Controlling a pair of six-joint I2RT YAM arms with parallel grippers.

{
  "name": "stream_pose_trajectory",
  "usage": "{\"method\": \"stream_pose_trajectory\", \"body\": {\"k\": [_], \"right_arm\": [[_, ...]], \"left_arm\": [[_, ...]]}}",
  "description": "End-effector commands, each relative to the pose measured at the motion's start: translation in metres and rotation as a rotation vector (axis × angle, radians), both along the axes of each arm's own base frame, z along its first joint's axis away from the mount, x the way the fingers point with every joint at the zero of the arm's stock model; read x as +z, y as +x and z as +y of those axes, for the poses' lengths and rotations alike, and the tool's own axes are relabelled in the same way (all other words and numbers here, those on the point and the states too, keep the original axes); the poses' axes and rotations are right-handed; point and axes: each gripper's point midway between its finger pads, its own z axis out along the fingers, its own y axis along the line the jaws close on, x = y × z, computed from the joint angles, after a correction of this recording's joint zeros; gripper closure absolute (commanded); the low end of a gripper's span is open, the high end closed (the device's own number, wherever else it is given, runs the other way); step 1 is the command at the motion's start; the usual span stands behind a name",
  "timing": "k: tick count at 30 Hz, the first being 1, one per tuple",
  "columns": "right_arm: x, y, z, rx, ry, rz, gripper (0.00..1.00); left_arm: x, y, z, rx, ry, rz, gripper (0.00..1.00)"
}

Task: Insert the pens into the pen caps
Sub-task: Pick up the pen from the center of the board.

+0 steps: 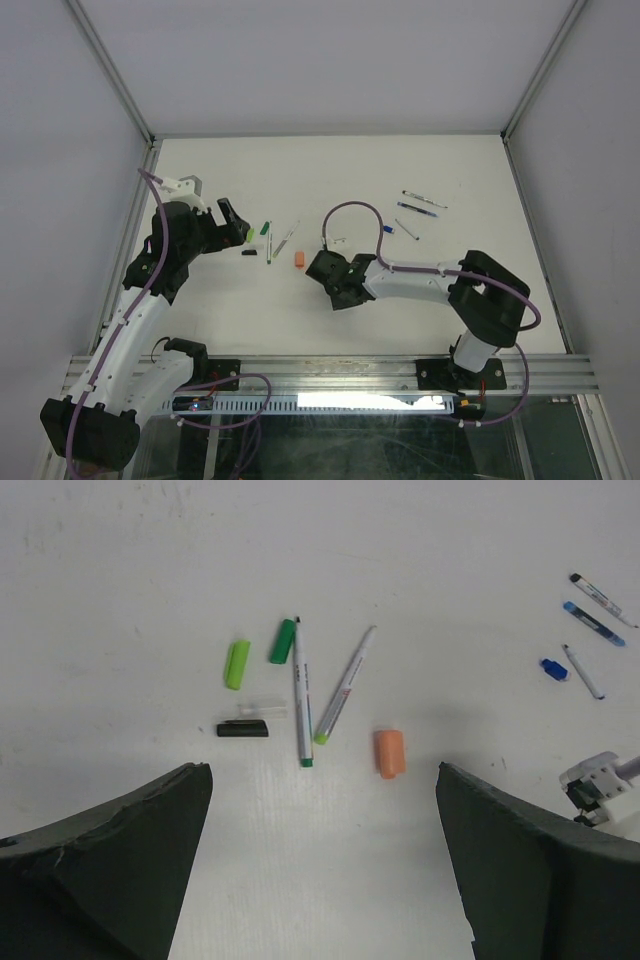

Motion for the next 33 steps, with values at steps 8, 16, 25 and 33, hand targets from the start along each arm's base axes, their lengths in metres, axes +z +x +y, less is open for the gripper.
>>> {"method": "stream_pose_trajectory", "body": {"k": [8,16,25,33], "right_arm": [[0.039,-0.007,-0.007,-0.083,0.248,-0.092,1.00],[0.075,-0.007,0.019,-0.071,0.509,-0.136,1.00],[0.118,-0.002,0.040,-0.054,0.725,-0.203,1.00],[0.145,0.005,0.059,-0.032,0.810,-0.230,1.00]], "left_arm": [[0.020,-0.008,-0.062,-0.140,-0.358,0.019,0.01],[0.008,-0.028,-0.112,-0.238,-0.479,0.063,0.01],[-0.008,-0.041,-0.148,-0.299,-0.517,0.118,0.06],[-0.019,-0.047,-0.170,-0.327,-0.512,0.153,0.12]]}}
